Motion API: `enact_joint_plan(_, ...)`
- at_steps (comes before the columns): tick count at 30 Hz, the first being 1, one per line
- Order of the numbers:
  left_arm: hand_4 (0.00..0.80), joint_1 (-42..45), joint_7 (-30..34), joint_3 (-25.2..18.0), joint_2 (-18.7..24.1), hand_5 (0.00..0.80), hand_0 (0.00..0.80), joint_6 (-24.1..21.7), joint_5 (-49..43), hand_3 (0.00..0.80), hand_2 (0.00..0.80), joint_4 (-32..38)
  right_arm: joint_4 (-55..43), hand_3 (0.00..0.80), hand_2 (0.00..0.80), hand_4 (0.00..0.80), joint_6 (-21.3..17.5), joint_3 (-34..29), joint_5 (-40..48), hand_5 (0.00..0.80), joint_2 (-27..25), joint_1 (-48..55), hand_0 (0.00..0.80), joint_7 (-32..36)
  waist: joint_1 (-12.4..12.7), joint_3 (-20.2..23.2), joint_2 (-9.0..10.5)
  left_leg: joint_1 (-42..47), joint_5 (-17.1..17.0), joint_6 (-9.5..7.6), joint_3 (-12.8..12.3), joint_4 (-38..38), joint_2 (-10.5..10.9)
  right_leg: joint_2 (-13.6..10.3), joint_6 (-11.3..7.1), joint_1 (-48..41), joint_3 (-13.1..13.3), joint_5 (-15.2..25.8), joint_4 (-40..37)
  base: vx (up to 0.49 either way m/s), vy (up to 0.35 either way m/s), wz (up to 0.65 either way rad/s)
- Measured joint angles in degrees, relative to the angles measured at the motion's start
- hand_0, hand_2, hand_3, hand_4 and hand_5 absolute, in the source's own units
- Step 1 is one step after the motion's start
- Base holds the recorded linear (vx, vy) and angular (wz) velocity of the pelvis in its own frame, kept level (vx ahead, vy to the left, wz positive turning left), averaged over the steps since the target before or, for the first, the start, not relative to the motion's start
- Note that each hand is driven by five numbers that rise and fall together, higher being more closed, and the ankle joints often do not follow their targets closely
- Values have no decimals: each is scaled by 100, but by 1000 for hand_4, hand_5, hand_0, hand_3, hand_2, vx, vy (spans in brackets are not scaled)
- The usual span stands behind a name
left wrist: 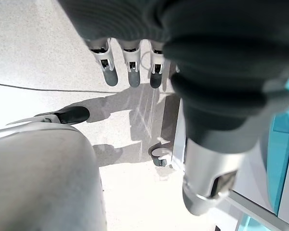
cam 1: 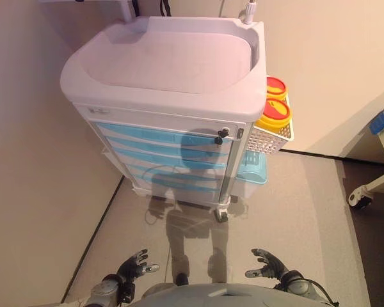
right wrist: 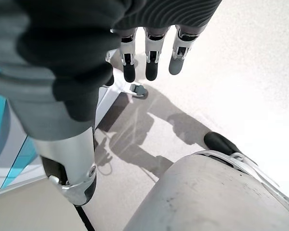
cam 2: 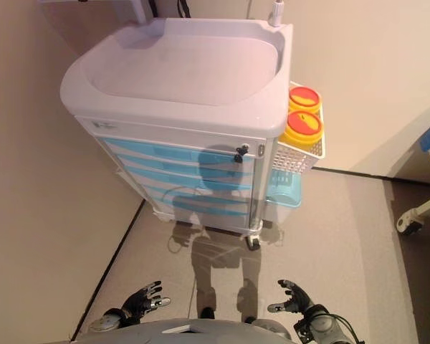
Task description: Open the drawer and pick up the medicine
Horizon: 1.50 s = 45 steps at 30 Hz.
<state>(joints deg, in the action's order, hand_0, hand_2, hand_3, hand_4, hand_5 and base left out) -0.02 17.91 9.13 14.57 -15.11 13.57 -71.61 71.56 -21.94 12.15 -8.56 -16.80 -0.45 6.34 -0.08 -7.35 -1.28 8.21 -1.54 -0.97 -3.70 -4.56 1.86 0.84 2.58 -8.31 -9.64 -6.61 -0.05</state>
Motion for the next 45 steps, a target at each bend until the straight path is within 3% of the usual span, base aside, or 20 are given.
enact_joint_plan(13, 0, 12, 50, -17, 0, 0, 0, 0, 218, 0, 0, 0, 2, 0, 0, 0, 0, -1, -24, 0, -3, 4, 0, 6, 2, -6, 14, 0, 0, 0, 3, 0, 0, 0, 0, -2, -2, 0, 5, 26, 10, 0)
enact_joint_plan(21, 0, 40, 63, -264, -4, 0, 0, -5, 701, 0, 0, -11, 27, 0, 0, 0, 0, -11, -81, 0, -11, -41, 0, 7, 7, -79, 70, -128, 1, -1, 23, 56, 4, -9, 0, 136, -7, -3, 121, 31, 41, 1)
enact_joint_plan(25, 0, -364, 181, -263, 1, 0, 0, -90, 1215, 0, 0, -12, 6, 0, 0, 0, -4, -8, 173, 0, -80, -463, 0, -59, 31, -497, 54, -838, 14, -25, -20, 479, -3, -69, -5, 907, -31, -14, 625, -212, 52, -9)
enact_joint_plan(29, 0, -1096, 559, -277, 6, 0, 0, -509, 2145, 0, 0, 13, -2, 0, 0, 0, -272, -12, 474, 0, -238, -980, 0, -324, 48, -1245, 58, -1746, 109, -126, -145, 1230, 17, -241, 6, 1905, -68, -155, 1569, -127, 26, -11)
enact_joint_plan(34, 0, -1499, 994, -363, 29, 0, 0, -653, 3374, 0, 0, 703, -281, 0, 0, 0, -334, -15, 536, 0, -238, -1146, 0, -785, 13, -1853, 254, -2623, 397, -200, -406, 2154, 7, -370, 25, 2894, 149, -344, 2530, -47, 38, -19)
enact_joint_plan(40, 0, -2114, 1060, -374, 99, 0, 0, -768, 4551, 0, 0, 1919, -710, 0, 0, 0, -281, 0, 572, 0, -364, -1244, 0, -1046, -143, -2087, 412, -3823, 855, -295, -601, 3488, -195, -251, 18, 4002, 468, -397, 3349, 11, 44, -30)
enact_joint_plan(45, 0, -2859, 1334, -427, 296, 0, 0, -784, 5680, 0, 0, 2455, -1169, 0, 0, 0, -139, 51, 741, 0, -431, -1212, 0, -1105, -402, -2242, 519, -4193, 1030, -341, -646, 3934, -273, -191, -4, 4336, 604, -383, 3595, 21, 4, -22)
